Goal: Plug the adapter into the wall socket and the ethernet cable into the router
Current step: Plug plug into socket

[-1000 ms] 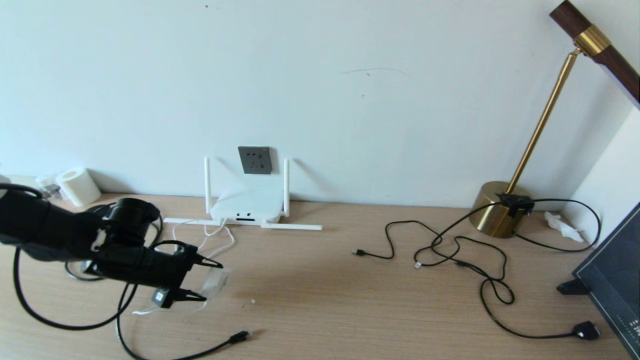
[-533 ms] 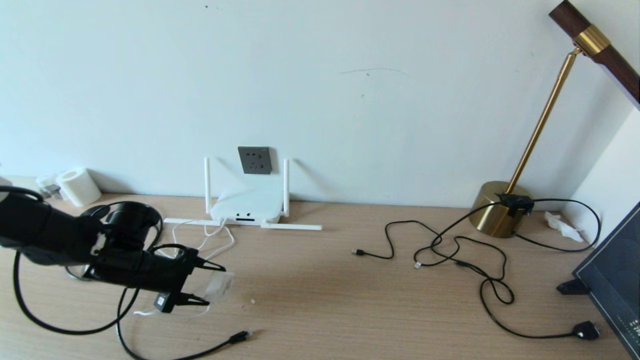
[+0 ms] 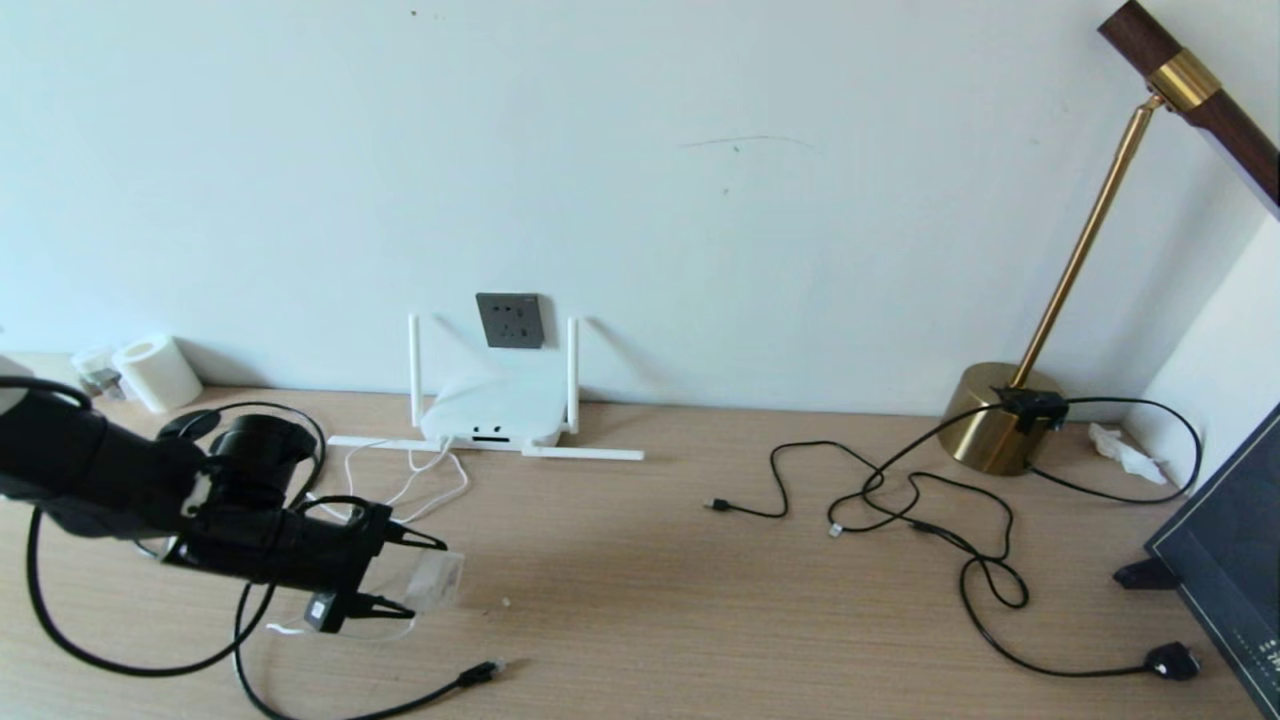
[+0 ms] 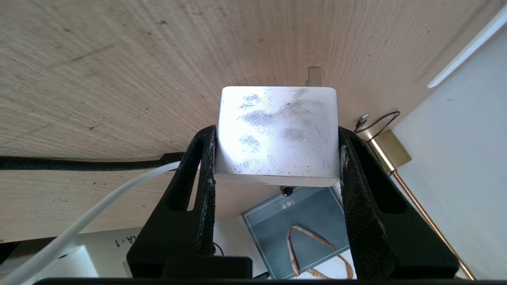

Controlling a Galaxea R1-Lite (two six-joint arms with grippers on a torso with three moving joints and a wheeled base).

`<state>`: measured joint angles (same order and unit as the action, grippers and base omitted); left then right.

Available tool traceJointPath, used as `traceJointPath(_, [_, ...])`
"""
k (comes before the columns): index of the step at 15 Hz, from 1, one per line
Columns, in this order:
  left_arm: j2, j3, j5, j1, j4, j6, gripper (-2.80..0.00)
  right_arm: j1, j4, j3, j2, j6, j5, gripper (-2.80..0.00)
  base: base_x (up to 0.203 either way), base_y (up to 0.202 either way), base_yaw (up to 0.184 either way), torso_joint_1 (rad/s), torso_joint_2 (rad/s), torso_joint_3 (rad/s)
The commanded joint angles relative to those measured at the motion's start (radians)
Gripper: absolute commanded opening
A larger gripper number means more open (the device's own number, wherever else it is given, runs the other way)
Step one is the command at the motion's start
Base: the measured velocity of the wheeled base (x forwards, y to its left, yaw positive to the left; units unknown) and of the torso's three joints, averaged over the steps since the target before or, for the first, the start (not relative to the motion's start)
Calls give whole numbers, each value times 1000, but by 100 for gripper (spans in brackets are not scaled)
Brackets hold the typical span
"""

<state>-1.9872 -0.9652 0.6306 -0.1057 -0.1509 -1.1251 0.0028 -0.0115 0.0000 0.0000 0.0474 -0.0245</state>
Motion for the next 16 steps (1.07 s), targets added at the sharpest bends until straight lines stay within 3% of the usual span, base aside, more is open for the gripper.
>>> traceJointPath(1, [-10, 2, 1, -6, -1, -5, -280, 0, -1, 0, 2, 0, 0, -280, 0, 0, 0, 0, 0, 0])
traceJointPath(10, [-8, 29, -2, -12, 20, 13, -280, 0, -1, 0, 2, 0, 0, -280, 0, 0, 0, 0, 0, 0])
traceJointPath(11, [-10, 29, -2, -12, 22, 13, 0, 0, -1, 0, 2, 0, 0, -280, 0, 0, 0, 0, 0, 0])
traceJointPath(16, [-21, 29, -2, -12, 27, 15, 0, 0, -1, 0, 2, 0, 0, -280, 0, 0, 0, 0, 0, 0])
